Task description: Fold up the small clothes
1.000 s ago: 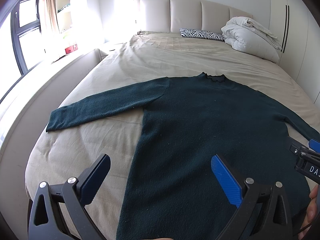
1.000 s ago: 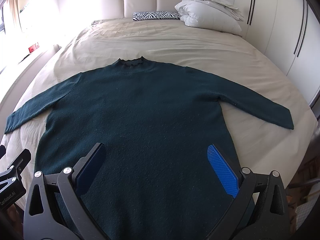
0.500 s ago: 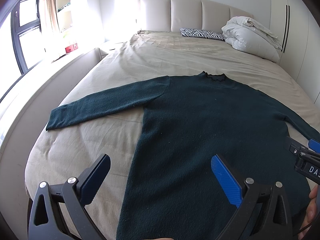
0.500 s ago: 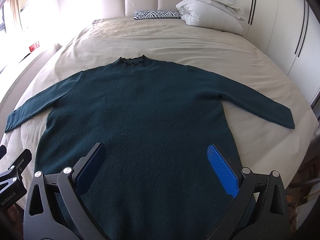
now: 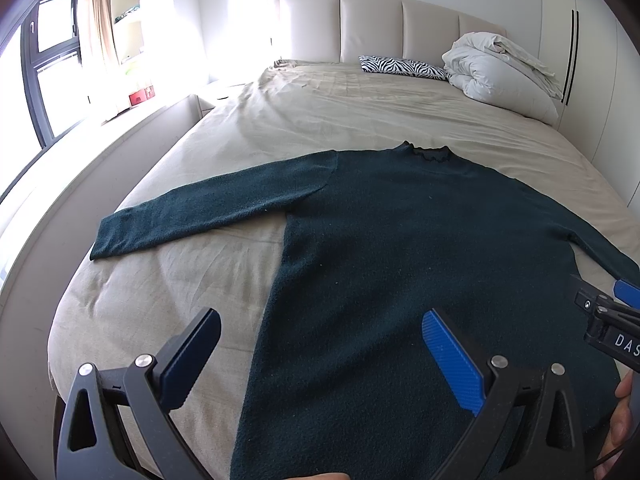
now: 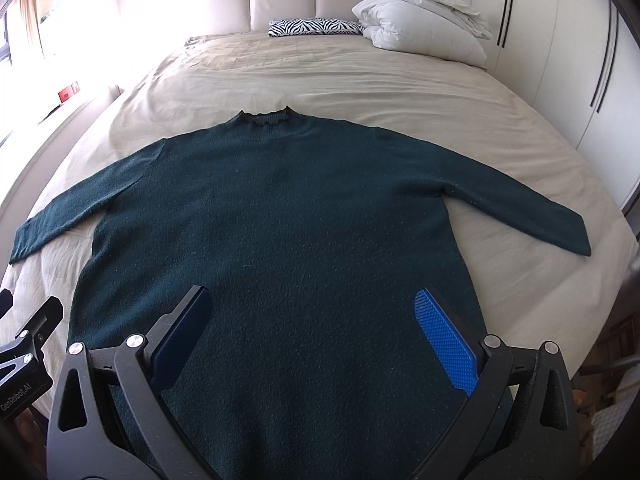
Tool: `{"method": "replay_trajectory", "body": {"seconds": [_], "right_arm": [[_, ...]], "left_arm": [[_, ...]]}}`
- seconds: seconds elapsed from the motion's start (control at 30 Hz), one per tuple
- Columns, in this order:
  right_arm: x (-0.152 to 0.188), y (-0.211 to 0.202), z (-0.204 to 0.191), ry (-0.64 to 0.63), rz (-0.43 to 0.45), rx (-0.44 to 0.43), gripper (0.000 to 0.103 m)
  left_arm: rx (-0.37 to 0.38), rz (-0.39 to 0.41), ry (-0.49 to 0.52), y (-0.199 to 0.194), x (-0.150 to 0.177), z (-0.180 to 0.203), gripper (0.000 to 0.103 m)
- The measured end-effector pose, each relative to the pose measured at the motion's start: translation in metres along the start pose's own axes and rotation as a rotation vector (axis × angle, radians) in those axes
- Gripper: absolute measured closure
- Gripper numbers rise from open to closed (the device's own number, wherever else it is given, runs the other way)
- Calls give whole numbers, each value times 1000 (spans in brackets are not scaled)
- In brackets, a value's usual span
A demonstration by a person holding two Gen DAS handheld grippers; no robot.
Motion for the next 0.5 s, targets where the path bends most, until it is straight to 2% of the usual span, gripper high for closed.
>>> {"method": "replay_trajectory", "body": {"seconds": [0.33,0.5], "right_arm": [[0,4,0,-1,-9,-2,0],[1,8,4,6,-15,-7,0]], "left_arm": [[-2,-2,-2,2,3,2,0],[-38,4,11,7,5,6,0]]}}
Point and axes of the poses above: each gripper's, at about its wrist camera, not at the fingertips, and y roughly the way its jaws point, z to its right, x to its underside, the point moved 1 cm from there along y, roughly the way its jaws point, and after that the axes turned 5 degrees about x, right-handed, at the moved point
